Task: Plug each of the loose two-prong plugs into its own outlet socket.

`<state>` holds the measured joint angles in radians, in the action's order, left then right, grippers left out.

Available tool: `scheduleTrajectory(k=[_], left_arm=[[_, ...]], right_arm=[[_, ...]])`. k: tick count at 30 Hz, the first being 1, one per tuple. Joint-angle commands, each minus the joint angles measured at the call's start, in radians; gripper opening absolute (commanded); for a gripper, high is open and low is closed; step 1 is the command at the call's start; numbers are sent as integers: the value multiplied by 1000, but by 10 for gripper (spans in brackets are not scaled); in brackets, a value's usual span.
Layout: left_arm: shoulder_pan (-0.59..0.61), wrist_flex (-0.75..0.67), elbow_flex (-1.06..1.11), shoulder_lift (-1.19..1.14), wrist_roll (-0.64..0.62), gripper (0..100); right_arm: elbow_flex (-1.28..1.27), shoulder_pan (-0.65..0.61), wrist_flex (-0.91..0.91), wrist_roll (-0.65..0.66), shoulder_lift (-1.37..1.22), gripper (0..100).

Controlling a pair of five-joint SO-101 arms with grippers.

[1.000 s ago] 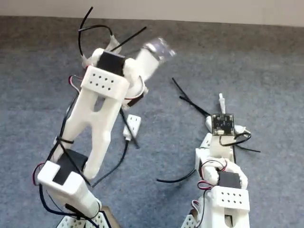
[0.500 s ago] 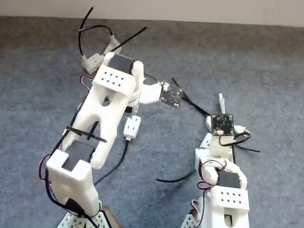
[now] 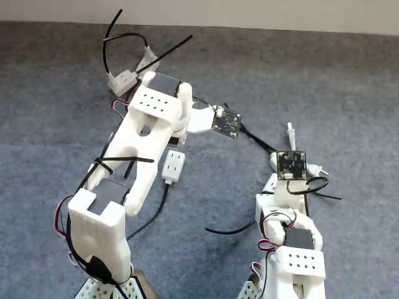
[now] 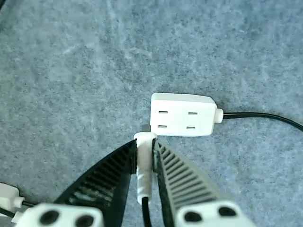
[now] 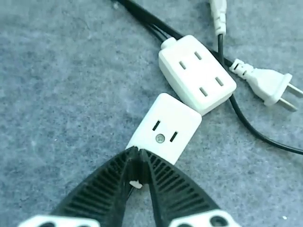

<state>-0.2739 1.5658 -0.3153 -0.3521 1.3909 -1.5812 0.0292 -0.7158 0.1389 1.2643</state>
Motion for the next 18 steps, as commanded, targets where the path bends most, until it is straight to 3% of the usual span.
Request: scheduleTrajectory(k=[1,8,18], left_arm=[[-28,-20,-4,8,161,7],[-10,20,-2,8,382,7],[7,26,-1,7,414,7]], right_arm=[[2,1,18,-6,-4,7],[1,1,18,-6,-4,7],[1,1,19,-6,-4,7]])
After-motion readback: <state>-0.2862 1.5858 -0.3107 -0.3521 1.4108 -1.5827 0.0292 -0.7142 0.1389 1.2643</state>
